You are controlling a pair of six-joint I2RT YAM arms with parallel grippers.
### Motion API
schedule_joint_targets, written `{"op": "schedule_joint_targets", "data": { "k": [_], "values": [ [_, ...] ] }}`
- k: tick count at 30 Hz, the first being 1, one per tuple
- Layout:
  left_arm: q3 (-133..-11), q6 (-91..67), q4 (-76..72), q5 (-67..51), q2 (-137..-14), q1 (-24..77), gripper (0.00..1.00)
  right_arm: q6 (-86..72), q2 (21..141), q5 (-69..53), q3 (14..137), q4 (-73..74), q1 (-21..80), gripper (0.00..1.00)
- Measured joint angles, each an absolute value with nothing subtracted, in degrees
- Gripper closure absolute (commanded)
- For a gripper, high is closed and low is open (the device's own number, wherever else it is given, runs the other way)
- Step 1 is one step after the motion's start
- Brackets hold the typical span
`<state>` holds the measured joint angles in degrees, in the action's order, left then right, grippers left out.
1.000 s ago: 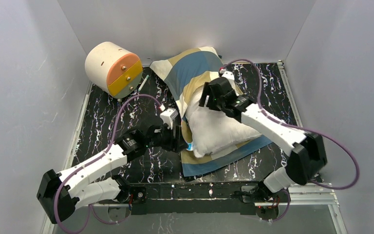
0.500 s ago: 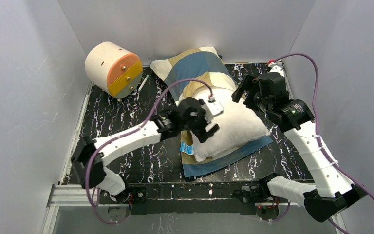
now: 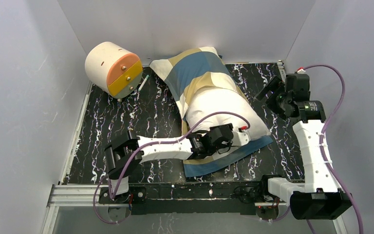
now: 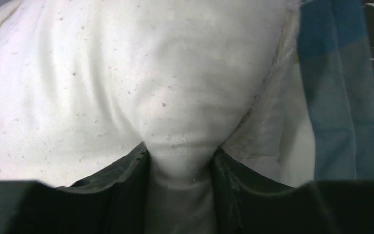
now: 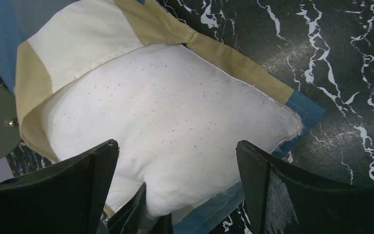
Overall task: Put the pillow into the pillowcase
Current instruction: Stuff the pillow into the pillowcase.
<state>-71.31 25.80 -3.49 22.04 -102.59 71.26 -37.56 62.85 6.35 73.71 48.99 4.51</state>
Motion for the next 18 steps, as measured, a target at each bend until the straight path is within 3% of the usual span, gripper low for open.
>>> {"op": "schedule_joint_targets", "data": {
  "k": [2,3,11,15,18],
  "values": [
    [-71.83,26.57,-5.15,25.93,-103.55,71.20,0.98,-37.76,62.54,3.49,73.71,48.60,2.79,0.02],
    [-72.90,26.37,-5.02,26.89,-103.92,70.89,1.00,-37.82,62.26,1.78,73.60,48.18,2.68,0.02],
    [-88.51,12.86,-0.84,24.12,-105.45,60.66,1.00,-38.65,54.15,-8.01,69.58,45.93,2.72,0.08],
    [-98.15,2.13,4.84,19.92,-107.11,53.60,1.00,-40.34,50.35,-12.78,67.11,44.38,2.72,0.17],
    [-107.22,-5.30,8.62,16.93,-110.06,49.15,1.00,-43.40,47.40,-16.78,60.95,41.65,2.72,0.32]
  ]
}}
